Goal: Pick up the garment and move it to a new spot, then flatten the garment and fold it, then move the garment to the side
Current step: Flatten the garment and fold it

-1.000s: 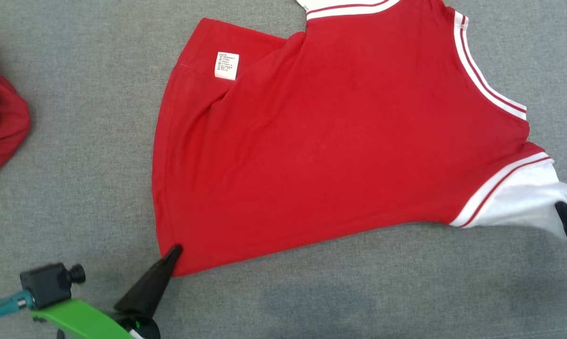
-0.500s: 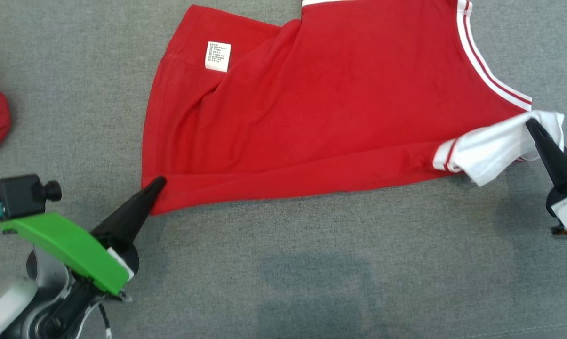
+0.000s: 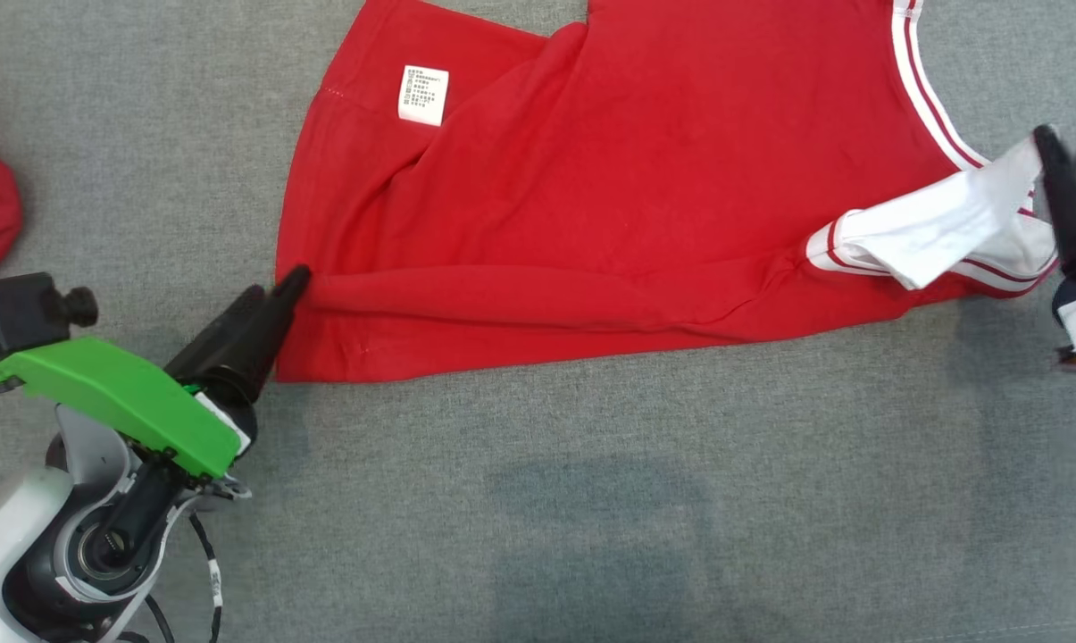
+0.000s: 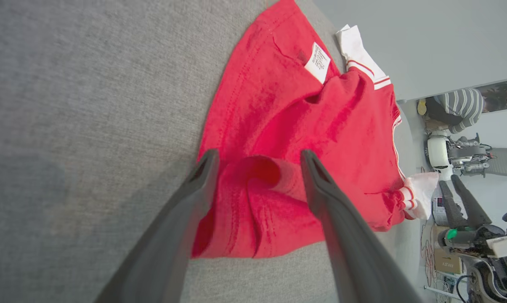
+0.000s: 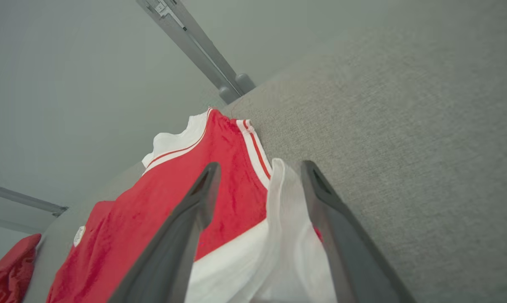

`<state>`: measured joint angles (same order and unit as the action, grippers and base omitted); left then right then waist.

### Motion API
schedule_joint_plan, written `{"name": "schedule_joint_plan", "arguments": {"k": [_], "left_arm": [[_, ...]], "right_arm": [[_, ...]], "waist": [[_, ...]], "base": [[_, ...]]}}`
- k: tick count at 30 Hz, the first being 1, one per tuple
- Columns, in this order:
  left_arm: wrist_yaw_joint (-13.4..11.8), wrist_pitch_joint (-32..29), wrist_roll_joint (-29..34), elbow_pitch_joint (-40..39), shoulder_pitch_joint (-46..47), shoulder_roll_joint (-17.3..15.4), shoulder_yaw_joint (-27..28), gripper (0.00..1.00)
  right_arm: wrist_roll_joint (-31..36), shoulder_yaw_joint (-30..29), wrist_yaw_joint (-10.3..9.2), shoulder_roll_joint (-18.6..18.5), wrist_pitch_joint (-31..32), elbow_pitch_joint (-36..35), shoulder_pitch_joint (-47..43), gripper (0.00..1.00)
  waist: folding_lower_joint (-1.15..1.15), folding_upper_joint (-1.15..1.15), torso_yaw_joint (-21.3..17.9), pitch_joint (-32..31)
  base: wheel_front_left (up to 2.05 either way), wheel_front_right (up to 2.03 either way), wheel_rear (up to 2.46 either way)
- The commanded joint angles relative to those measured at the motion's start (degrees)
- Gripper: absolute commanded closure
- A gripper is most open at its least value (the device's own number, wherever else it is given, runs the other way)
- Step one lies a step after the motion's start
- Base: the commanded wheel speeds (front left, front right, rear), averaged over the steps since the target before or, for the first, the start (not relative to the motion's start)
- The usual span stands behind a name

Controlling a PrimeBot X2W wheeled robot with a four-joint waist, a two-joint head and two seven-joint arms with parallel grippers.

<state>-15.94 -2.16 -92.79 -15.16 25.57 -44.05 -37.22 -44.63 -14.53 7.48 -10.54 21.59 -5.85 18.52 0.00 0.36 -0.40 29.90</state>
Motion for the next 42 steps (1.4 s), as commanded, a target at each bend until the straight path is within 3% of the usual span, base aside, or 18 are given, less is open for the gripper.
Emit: {"name": "schedule_joint_plan", "arguments": {"k": [1, 4, 15, 22, 31, 32, 33, 34, 35, 37, 40, 42], "left_arm": [[-0.58, 1.39, -0.34, 0.87, -0.83, 0.09, 0.94, 0.0], [-0.18, 3.02, 0.61, 0.95, -2.57, -0.38, 1.03, 0.0], [0.51, 5.9, 6.56, -1.95, -9.34, -4.17, -2.97, 0.0], [0.46, 3.66, 8.93, 3.09, -5.05, -2.11, -4.62, 0.0], [2.88, -0.06, 7.99, 8.05, -2.73, 1.62, -7.45, 0.0], [3.11, -0.48, 7.83, 8.49, -2.55, 1.96, -7.64, 0.07], [3.33, -0.75, 7.77, 8.98, -2.4, 2.25, -7.91, 0.4], [3.62, -1.3, 7.84, 9.44, -2.24, 2.41, -8.24, 0.62], [3.83, -1.54, 7.9, 9.85, -2.1, 2.57, -8.48, 0.71], [4.21, -1.74, 7.89, 10.47, -1.88, 2.85, -8.57, 0.8], [4.64, -1.96, 7.9, 11.26, -1.47, 3.38, -8.71, 0.8], [4.94, -1.92, 8.05, 11.84, -1.51, 3.84, -8.98, 0.75]], "right_arm": [[1.19, -1.31, 0.02, 0.11, -2.76, -0.33, 1.5, 0.0], [2.2, -2.1, 0.02, -0.25, -5.53, -0.51, 1.43, 0.0], [10.22, 4.68, 0.02, -11.27, -5.32, -5.89, -11.59, 0.0], [12.94, 6.84, 0.02, -15.01, -1.84, -3.94, -12.22, 0.0], [13.56, 9.39, 0.02, -14.29, 0.9, -0.22, -7.68, 0.0], [13.69, 9.51, 0.02, -14.27, 1.12, 0.3, -7.08, 0.0], [13.83, 9.75, 0.02, -14.38, 1.34, 0.88, -6.45, 0.0], [14.17, 9.75, 0.02, -14.52, 1.37, 1.44, -5.77, 0.0], [14.65, 9.81, 0.02, -14.69, 1.19, 1.96, -4.88, 0.0], [15.54, 9.81, 0.02, -14.38, 0.76, 3.31, -3.11, 0.0], [16.09, 10.81, 0.02, -14.47, 0.0, 5.71, -0.61, 0.0], [16.56, 11.78, 0.02, -14.94, -0.02, 7.34, 0.32, 0.0]], "waist": [[0.0, -0.36, -0.02, -0.25], [0.0, -0.36, -0.12, -0.78], [0.0, -0.36, 0.3, -1.27], [0.0, -0.36, 0.52, 0.83], [0.0, -0.36, 0.48, 1.13], [0.0, -0.36, 0.58, 1.05], [0.0, -0.36, 0.67, 0.96], [0.0, -0.36, 0.72, 0.9], [0.0, -0.36, 0.72, 0.87], [0.0, -0.36, 0.68, 0.81], [0.0, -0.36, 0.96, 0.9], [0.0, -0.36, 1.22, 0.96]], "base": [[0.0, 0.0, 0.0], [0.0, 0.0, 0.0], [0.0, 0.0, 0.0], [0.0, 0.0, 0.0], [0.0, 0.0, 0.0], [0.0, 0.0, 0.0], [0.0, 0.0, 0.0], [0.0, 0.0, 0.0], [0.0, 0.0, 0.0], [0.0, 0.0, 0.0], [0.0, 0.0, 0.0], [0.0, 0.0, 0.0]]}}
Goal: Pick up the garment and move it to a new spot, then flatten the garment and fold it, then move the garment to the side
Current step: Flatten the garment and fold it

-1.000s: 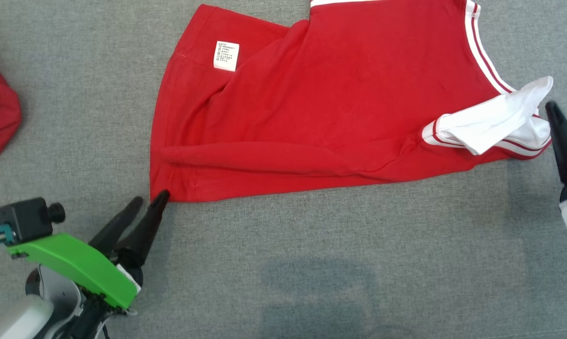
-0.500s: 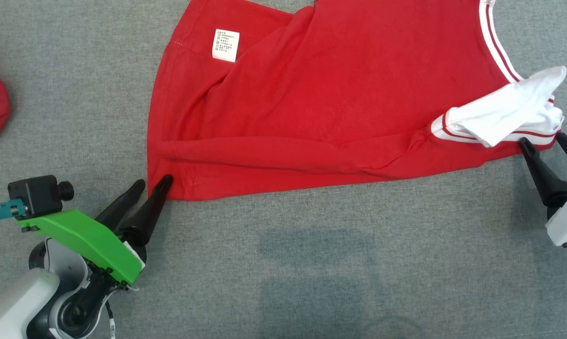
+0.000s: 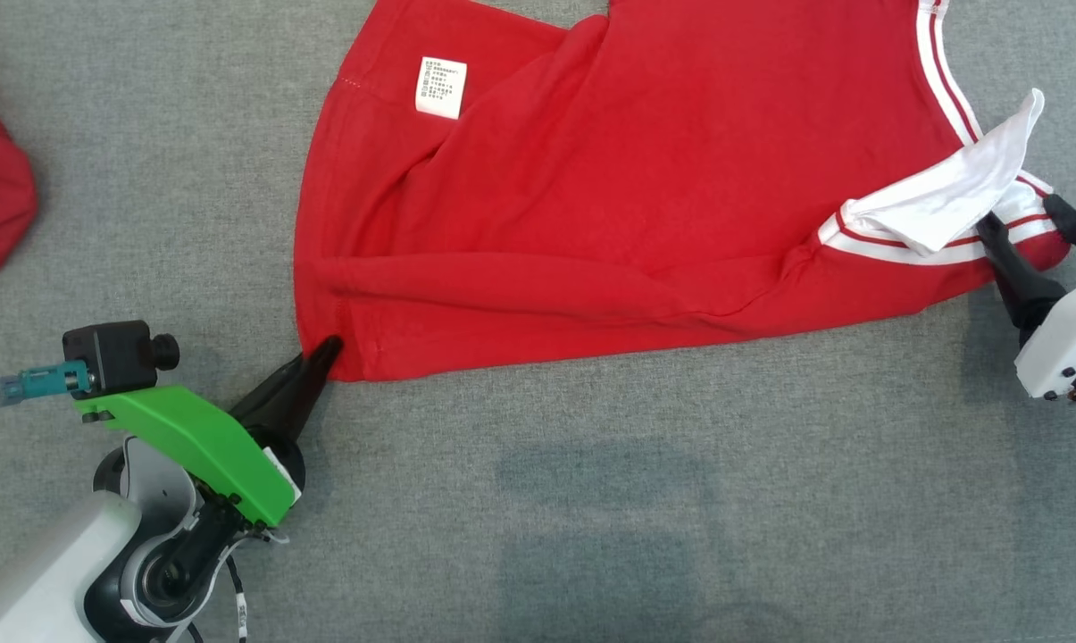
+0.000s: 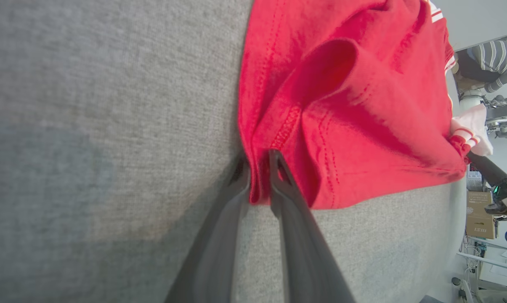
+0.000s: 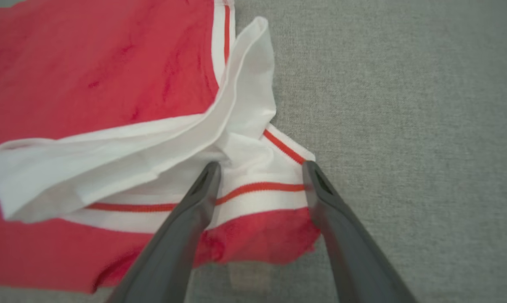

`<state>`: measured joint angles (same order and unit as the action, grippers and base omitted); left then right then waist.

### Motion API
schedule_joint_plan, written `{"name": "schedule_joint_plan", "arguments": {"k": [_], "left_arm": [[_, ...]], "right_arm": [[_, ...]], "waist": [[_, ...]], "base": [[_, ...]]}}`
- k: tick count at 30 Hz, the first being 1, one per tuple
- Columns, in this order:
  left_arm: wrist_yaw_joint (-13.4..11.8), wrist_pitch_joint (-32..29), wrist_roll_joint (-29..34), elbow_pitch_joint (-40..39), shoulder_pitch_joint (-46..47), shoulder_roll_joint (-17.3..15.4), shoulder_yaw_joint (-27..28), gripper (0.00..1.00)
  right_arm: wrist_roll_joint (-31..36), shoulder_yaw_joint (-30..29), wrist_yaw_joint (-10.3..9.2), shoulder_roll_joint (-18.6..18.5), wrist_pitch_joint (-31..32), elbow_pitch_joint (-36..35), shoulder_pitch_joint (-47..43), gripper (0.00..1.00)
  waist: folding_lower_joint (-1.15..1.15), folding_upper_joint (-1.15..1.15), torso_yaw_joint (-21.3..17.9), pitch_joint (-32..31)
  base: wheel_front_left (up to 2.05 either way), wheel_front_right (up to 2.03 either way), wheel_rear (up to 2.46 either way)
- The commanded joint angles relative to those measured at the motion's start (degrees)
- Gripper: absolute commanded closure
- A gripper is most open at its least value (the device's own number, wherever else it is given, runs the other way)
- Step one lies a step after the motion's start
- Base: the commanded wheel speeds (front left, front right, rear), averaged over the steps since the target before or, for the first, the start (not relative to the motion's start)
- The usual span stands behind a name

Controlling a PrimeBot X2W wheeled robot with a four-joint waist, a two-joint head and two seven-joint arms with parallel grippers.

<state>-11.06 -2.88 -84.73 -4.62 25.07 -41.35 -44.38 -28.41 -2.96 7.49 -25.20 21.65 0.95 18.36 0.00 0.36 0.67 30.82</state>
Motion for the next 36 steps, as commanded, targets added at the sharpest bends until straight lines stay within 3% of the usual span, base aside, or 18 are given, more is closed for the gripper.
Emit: {"name": "schedule_joint_plan", "arguments": {"k": [1, 5, 9, 11, 13, 14, 17, 18, 20, 36], "left_arm": [[0.18, -1.19, 0.13, 1.6, -1.09, 1.32, -2.04, 0.72], [0.65, -1.04, 0.17, 2.23, -1.61, 1.94, -2.54, 0.52], [1.52, -0.75, -0.26, 1.27, -2.25, 1.81, -2.24, 0.15], [1.98, -1.03, -0.6, 0.65, -2.48, 2.02, -2.3, 0.06], [2.31, -1.45, -0.89, 0.24, -2.6, 2.21, -2.51, 0.07], [2.5, -1.8, -1.0, -0.08, -2.57, 2.37, -2.78, 0.11], [2.46, -2.33, -0.5, 0.18, -2.08, 2.72, -3.29, 0.78], [2.49, -2.02, -0.55, 0.42, -1.89, 2.91, -3.12, 1.0], [2.74, -1.42, -0.84, 0.6, -1.6, 3.11, -2.45, 1.0], [3.21, 0.26, -1.67, -0.13, -1.51, 2.05, 0.18, 1.0]], "right_arm": [[0.4, 0.57, 0.01, -0.48, -0.02, 1.26, 0.66, 0.0], [-0.13, 0.55, 0.0, -0.92, 0.63, 3.42, 0.13, 0.0], [-1.03, 0.13, 0.0, -1.38, 3.07, 4.11, -1.7, 0.0], [-1.37, -0.13, 0.0, -0.95, 4.4, 3.65, -2.15, 0.0], [-1.57, -0.11, 0.0, -0.68, 4.92, 3.45, -2.38, 0.0], [-1.79, 0.15, 0.01, -0.39, 5.41, 3.24, -2.6, 0.0], [-2.9, 1.62, 0.05, 0.39, 6.54, 2.45, -2.54, 0.04], [-3.4, 1.95, 0.09, 0.54, 6.56, 2.21, -2.27, 0.51], [-4.61, 2.38, 0.09, 0.42, 6.78, 1.81, -1.86, 1.0], [-8.66, 1.49, 0.0, -1.44, 6.46, -0.6, -3.07, 1.0]], "waist": [[0.0, -0.36, 0.3, 0.04], [0.0, -0.36, 0.71, -0.14], [0.0, -0.36, 0.85, -0.5], [0.0, -0.36, 0.88, -0.62], [0.0, -0.36, 0.88, -0.62], [0.0, -0.36, 0.9, -0.62], [0.0, -0.36, 0.94, -0.66], [0.0, -0.36, 0.93, -0.71], [0.0, -0.36, 0.89, -0.95], [0.0, -0.36, 1.25, -2.31]], "base": [[0.0, 0.0, 0.0], [0.0, 0.0, 0.0], [0.0, 0.0, 0.0], [0.0, 0.0, 0.0], [0.0, 0.0, 0.0], [0.0, 0.0, 0.0], [0.0, 0.0, 0.0], [0.0, 0.0, 0.0], [0.0, 0.0, 0.0], [0.0, 0.0, 0.0]]}}
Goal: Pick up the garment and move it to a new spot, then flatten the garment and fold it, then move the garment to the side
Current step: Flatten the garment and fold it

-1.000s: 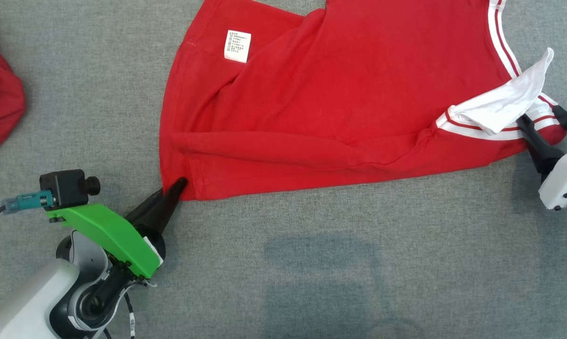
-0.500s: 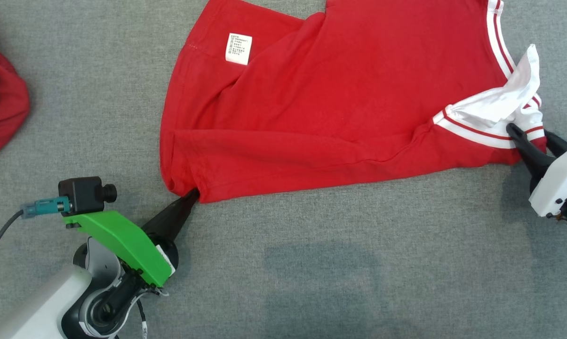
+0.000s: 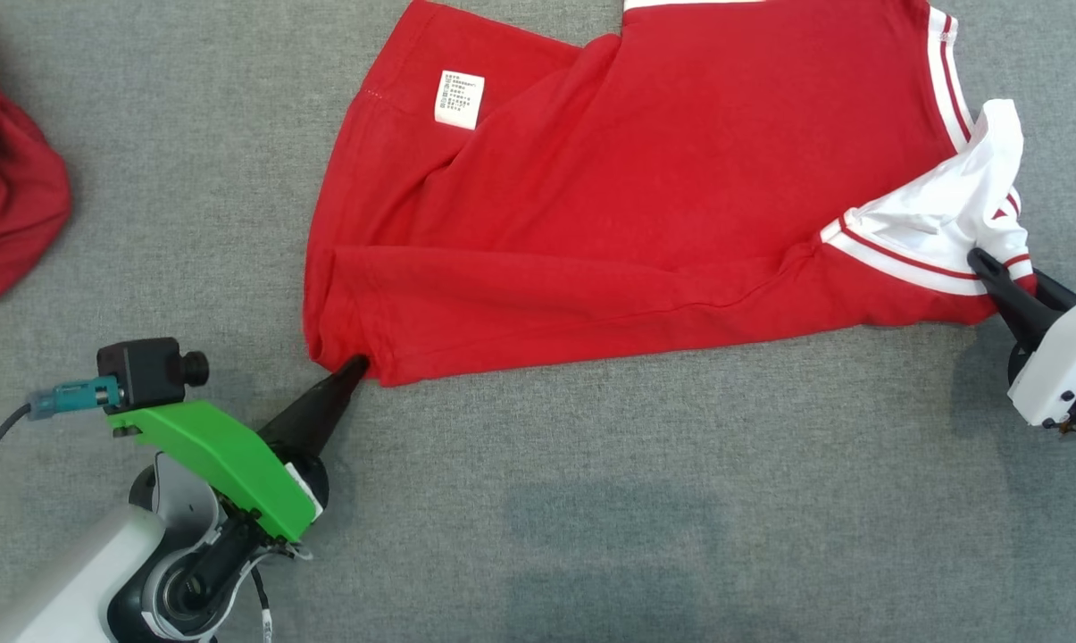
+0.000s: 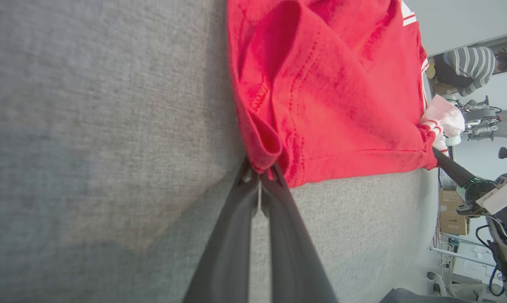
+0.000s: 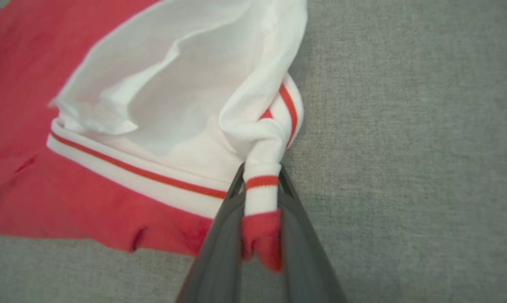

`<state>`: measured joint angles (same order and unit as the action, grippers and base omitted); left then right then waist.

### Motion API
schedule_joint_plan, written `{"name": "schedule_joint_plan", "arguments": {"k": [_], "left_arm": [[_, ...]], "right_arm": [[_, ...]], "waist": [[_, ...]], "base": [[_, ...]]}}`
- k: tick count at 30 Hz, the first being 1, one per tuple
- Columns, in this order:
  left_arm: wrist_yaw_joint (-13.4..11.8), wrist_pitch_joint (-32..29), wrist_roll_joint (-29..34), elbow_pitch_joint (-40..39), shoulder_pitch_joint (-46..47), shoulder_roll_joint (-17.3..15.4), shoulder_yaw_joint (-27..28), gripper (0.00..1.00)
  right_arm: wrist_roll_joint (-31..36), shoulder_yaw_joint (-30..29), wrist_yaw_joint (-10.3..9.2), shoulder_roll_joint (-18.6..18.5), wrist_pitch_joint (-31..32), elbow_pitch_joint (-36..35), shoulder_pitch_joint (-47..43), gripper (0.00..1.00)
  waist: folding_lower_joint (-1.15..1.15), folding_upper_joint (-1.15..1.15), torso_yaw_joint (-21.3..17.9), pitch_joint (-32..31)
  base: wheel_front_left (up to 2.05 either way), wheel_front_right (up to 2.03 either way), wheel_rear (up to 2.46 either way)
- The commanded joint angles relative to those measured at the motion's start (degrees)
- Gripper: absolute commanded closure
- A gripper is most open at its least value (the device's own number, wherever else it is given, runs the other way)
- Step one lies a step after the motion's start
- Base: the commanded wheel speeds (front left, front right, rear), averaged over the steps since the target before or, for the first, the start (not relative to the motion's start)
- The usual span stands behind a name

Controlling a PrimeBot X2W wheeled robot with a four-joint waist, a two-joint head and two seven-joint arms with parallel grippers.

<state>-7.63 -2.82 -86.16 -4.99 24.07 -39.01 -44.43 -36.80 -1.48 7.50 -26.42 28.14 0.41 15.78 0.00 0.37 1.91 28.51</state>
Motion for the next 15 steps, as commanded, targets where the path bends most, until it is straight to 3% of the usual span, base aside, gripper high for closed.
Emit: {"name": "schedule_joint_plan", "arguments": {"k": [1, 3, 4, 5, 11, 15], "left_arm": [[-0.57, 0.55, -0.33, 0.42, -0.67, -0.52, 0.58, 1.0], [-1.44, 1.6, 0.51, 1.04, -0.95, -1.3, 1.16, 0.94], [-1.91, 2.06, 1.14, 1.29, -1.17, -1.58, 1.16, 0.55], [-2.32, 2.59, 1.71, 1.41, -1.38, -1.75, 1.18, 0.0], [-3.97, 6.02, 4.68, -3.82, -3.01, -4.78, 2.21, 0.0], [-4.08, 5.11, 5.34, -8.46, -3.22, -4.88, 1.13, 0.0]], "right_arm": [[-0.36, -0.23, -0.01, -0.22, -0.18, -0.26, -0.5, 1.0], [-0.46, -0.41, -0.01, -0.3, -0.18, -0.59, -0.71, 1.0], [-0.46, -0.41, -0.01, -0.36, -0.2, -0.76, -0.93, 1.0], [-0.4, -0.32, -0.01, -0.35, -0.27, -0.85, -1.2, 1.0], [-0.27, 0.45, -0.01, 0.06, -0.51, -1.27, -1.54, 1.0], [-0.28, 0.4, -0.01, 0.09, -0.62, -1.38, -1.51, 1.0]], "waist": [[0.0, -0.37, 0.0, -0.06], [0.0, -0.37, -0.1, -0.12], [0.0, -0.37, -0.18, -0.12], [0.0, -0.37, -0.27, -0.08], [0.0, -0.37, -0.77, 0.48], [0.0, -0.37, -0.58, 1.04]], "base": [[0.0, 0.0, 0.0], [0.0, 0.0, 0.0], [0.0, 0.0, 0.0], [0.0, 0.0, 0.0], [0.0, 0.0, 0.0], [0.0, 0.0, 0.0]]}}
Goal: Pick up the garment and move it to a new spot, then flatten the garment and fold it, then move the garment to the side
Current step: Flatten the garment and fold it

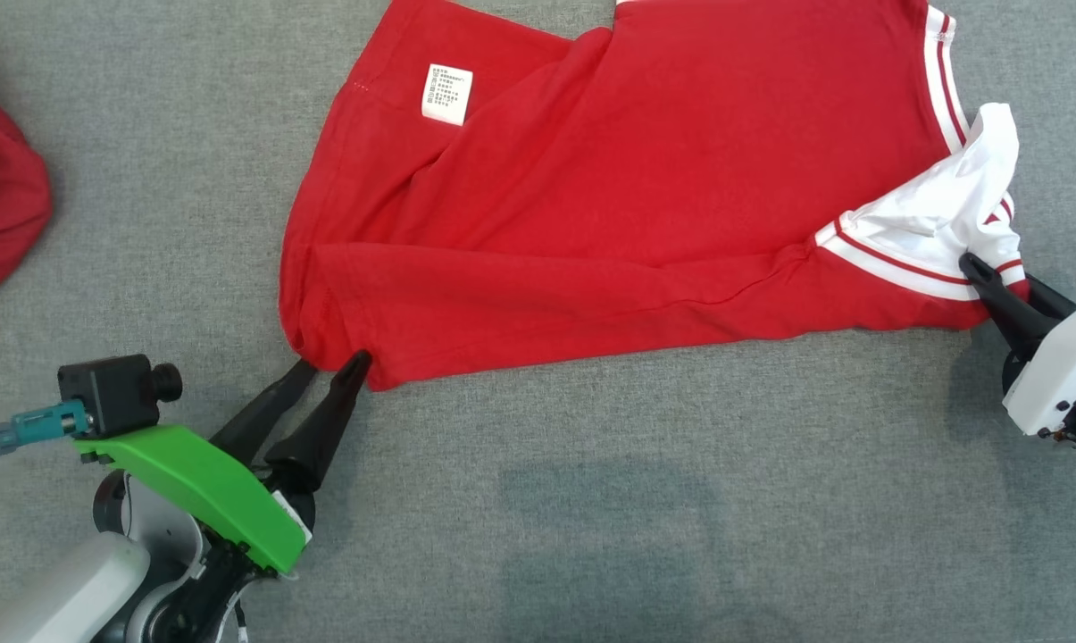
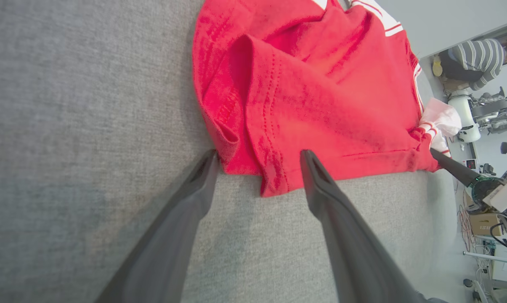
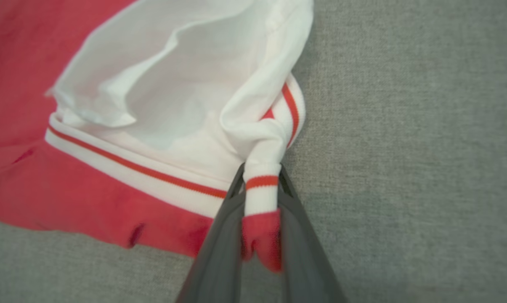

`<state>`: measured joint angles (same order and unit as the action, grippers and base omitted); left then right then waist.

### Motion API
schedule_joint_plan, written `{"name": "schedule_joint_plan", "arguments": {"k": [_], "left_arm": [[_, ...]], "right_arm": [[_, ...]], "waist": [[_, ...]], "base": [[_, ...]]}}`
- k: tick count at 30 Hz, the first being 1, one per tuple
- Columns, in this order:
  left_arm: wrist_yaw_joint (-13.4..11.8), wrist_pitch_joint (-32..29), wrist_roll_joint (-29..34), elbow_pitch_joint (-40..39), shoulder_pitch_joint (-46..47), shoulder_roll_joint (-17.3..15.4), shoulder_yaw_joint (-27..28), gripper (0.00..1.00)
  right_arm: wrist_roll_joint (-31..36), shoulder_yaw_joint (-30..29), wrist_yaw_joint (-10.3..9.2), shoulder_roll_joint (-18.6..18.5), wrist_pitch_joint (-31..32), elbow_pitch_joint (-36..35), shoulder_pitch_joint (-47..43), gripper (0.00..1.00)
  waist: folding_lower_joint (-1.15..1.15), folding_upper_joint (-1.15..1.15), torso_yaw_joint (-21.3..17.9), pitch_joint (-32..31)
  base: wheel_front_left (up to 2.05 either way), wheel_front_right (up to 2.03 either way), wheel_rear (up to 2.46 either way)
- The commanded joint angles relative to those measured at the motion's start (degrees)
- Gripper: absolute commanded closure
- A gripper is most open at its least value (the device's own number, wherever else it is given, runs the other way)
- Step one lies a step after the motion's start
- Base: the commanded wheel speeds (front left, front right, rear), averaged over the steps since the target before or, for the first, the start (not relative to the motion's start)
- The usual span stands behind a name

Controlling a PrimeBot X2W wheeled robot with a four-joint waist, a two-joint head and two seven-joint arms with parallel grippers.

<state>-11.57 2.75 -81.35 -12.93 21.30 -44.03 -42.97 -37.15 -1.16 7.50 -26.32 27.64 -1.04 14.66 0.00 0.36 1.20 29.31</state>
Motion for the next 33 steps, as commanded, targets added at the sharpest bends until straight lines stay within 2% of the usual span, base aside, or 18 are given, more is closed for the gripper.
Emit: {"name": "schedule_joint_plan", "arguments": {"k": [1, 10, 11, 12, 13, 14, 15, 16, 19, 20, 26, 33], "left_arm": [[-0.44, -0.99, 0.54, -0.64, -0.08, 0.45, -0.67, 0.0], [0.18, -3.47, 0.18, 3.36, 2.25, 3.53, -2.68, 0.0], [0.36, -3.61, -0.04, 3.67, 2.3, 3.72, -2.79, 0.0], [0.46, -3.83, -0.13, 3.94, 2.26, 3.9, -2.91, 0.0], [0.71, -4.09, -0.11, 4.38, 2.05, 4.1, -3.28, 0.06], [0.87, -4.3, -0.25, 4.58, 1.82, 4.22, -3.48, 0.2], [1.06, -4.56, -0.28, 4.68, 1.59, 4.23, -3.8, 0.42], [1.28, -4.73, -0.35, 4.7, 1.36, 4.23, -3.98, 0.55], [2.14, -5.02, -0.28, 4.44, 1.1, 4.39, -4.52, 0.94], [2.46, -5.0, -0.42, 4.27, 1.06, 4.58, -4.56, 1.0], [3.37, -4.75, 0.2, 4.36, 1.97, 4.66, -4.33, 1.0], [3.9, -4.16, -0.04, 3.57, 2.32, 3.97, -3.38, 1.0]], "right_arm": [[0.13, 0.16, -0.01, 0.02, -0.13, 0.11, -0.31, 1.0], [0.65, 1.94, -0.01, 0.19, -0.72, 1.1, 1.16, 1.0], [0.71, 1.97, -0.01, 0.1, -0.94, 1.24, 1.21, 0.95], [0.76, 2.0, -0.01, 0.0, -1.24, 1.39, 1.21, 0.78], [0.83, 1.99, -0.01, -0.14, -1.77, 1.64, 1.05, 0.53], [0.99, 2.01, -0.01, -0.2, -1.96, 1.7, 0.96, 0.26], [1.15, 2.06, -0.01, -0.26, -2.25, 1.74, 0.84, 0.06], [1.21, 2.07, -0.01, -0.27, -2.54, 1.74, 0.75, 0.0], [1.43, 1.75, -0.01, -0.45, -3.56, 1.68, 0.8, 0.0], [1.67, 1.47, -0.01, -0.53, -3.99, 1.65, 0.99, 0.0], [3.29, 0.12, -0.01, -0.82, -6.45, 0.43, 2.73, 0.0], [5.05, -1.09, -0.01, -0.67, -5.46, -0.7, 5.5, 0.0]], "waist": [[0.0, -0.36, 0.16, 0.38], [0.0, -0.36, -0.68, 0.69], [0.0, -0.36, -0.81, 0.64], [0.0, -0.36, -0.91, 0.57], [0.0, -0.36, -1.08, 0.44], [0.0, -0.36, -1.16, 0.37], [0.0, -0.36, -1.22, 0.28], [0.0, -0.36, -1.27, 0.25], [0.0, -0.36, -1.33, 0.27], [0.0, -0.36, -1.3, 0.29], [0.0, -0.36, -1.27, 0.21], [0.0, -0.36, -0.84, 0.24]], "base": [[0.0, 0.0, 0.0], [0.0, 0.0, 0.0], [0.0, 0.0, 0.0], [0.0, 0.0, 0.0], [0.0, 0.0, 0.0], [0.0, 0.0, 0.0], [0.0, 0.0, 0.0], [0.0, 0.0, 0.0], [0.0, 0.0, 0.0], [0.0, 0.0, 0.0], [0.0, 0.0, 0.0], [0.0, 0.0, 0.0]]}}
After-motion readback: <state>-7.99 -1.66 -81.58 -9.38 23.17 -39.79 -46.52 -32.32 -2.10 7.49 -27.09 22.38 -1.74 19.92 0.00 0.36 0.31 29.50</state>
